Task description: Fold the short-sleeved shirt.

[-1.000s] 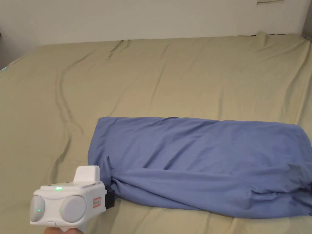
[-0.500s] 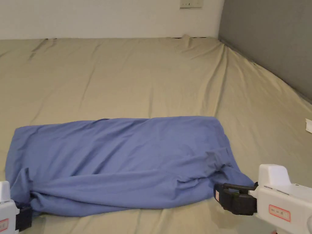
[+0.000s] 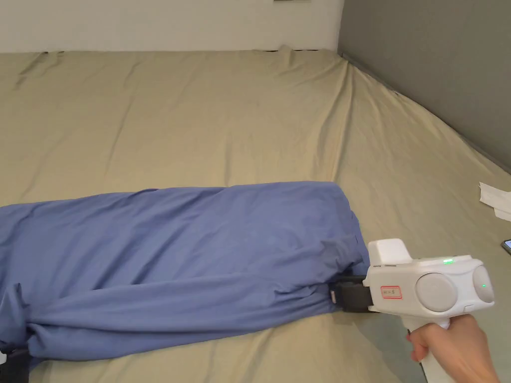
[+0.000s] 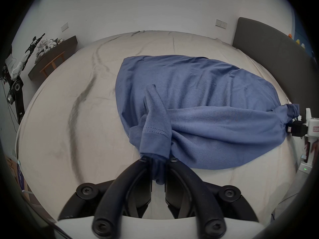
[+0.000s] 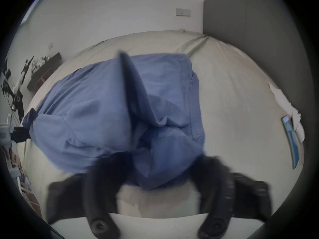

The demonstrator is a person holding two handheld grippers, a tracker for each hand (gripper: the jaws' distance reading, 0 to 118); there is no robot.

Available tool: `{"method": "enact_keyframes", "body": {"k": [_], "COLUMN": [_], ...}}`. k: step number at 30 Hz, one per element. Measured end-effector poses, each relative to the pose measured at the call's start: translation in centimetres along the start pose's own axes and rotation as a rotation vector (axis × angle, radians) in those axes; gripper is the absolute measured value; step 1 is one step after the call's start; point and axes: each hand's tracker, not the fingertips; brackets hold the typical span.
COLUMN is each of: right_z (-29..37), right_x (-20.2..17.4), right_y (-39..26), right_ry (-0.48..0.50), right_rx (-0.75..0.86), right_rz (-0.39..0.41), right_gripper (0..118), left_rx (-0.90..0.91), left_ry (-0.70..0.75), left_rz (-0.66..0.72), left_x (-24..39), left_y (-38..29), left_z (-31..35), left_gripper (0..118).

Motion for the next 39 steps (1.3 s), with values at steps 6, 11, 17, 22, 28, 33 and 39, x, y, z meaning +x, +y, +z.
{"method": "enact_keyframes", "body": {"k": [6,11,17,22,28,33,39], "right_z": [2.8,4.9,9.0,10.7,10.6,10.0,12.0], "right_x": [0.0,0.3,-0.2,-0.2,-1.0,-1.7,-3.4], "right_y": [-0.6,-2.3,-6.8,-10.4,-12.5,-12.1,-13.1], "right_ry": [0.045,0.083,0.036,0.058,0.032,0.014,0.011], "right_rx": [0.077,0.100,0.171,0.154,0.129,0.135,0.298], "right_rz": [-0.041,-0.110,-0.148,-0.180,-0.177,-0.099,-0.078], "right_gripper": [10,9,9,9,9,83,113], "left_rx": [0.019,0.044,0.052,0.030,0.007,0.017,0.200], "left_ry": [0.019,-0.028,-0.011,0.038,0.057,0.063,0.013], "left_rz": [-0.017,0.058,0.107,0.110,0.068,0.076,0.195], "left_x": [0.5,-0.5,-1.3,-1.1,-0.4,-0.5,-0.5], "left_y": [-0.1,-1.2,-5.7,-8.9,-10.3,-10.2,-11.6], "left_z": [1.3,3.6,7.7,9.1,10.1,9.4,12.0], "left_gripper": [11,11,11,11,11,79,109]}}
